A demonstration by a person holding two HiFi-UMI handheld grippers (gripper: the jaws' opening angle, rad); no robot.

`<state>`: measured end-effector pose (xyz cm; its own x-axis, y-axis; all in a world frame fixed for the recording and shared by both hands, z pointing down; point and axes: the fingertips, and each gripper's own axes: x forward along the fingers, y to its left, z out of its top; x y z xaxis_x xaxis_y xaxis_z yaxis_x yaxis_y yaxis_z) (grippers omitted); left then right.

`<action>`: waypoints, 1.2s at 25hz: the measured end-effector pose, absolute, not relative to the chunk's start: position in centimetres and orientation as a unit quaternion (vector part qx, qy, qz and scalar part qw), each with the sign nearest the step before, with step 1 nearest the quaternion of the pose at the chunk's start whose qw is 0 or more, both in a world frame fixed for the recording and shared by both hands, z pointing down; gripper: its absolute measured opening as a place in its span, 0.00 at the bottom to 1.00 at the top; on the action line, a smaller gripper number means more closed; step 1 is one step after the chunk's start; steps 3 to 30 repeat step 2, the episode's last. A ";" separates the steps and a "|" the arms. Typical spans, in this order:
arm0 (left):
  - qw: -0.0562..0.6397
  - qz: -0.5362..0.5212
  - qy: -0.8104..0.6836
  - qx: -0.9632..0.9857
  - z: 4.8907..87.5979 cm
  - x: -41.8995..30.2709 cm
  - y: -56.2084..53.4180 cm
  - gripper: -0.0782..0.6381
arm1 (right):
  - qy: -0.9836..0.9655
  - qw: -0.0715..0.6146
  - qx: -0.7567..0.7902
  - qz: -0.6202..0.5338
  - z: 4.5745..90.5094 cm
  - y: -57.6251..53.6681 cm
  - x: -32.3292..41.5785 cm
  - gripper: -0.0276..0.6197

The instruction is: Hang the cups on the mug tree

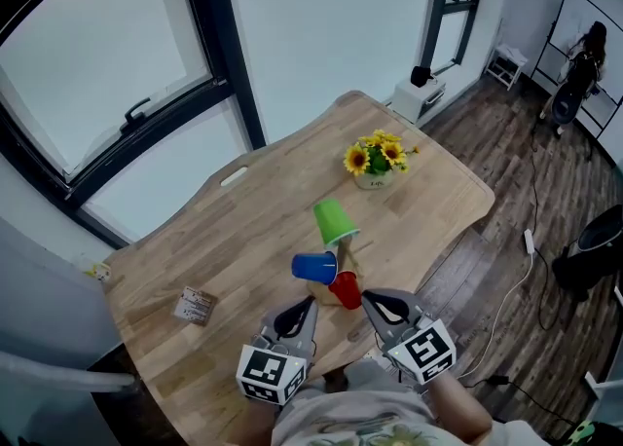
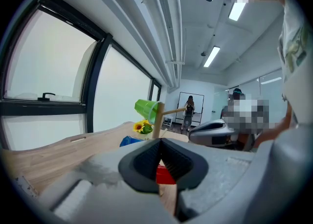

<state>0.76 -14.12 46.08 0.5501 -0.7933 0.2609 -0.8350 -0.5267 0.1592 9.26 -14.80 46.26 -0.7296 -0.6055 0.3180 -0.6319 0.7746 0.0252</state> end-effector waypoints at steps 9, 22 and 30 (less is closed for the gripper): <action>0.133 0.078 -0.468 0.870 46.0 0.8 -14.0 0.12 | -0.929 0.153 0.333 0.041 46.4 -14.7 9.3 0.04; 0.133 0.078 -0.468 0.870 46.0 0.8 -14.0 0.12 | -0.929 0.153 0.333 0.041 46.4 -14.7 9.3 0.04; 0.133 0.078 -0.468 0.870 46.0 0.8 -14.0 0.12 | -0.929 0.153 0.333 0.041 46.4 -14.7 9.3 0.04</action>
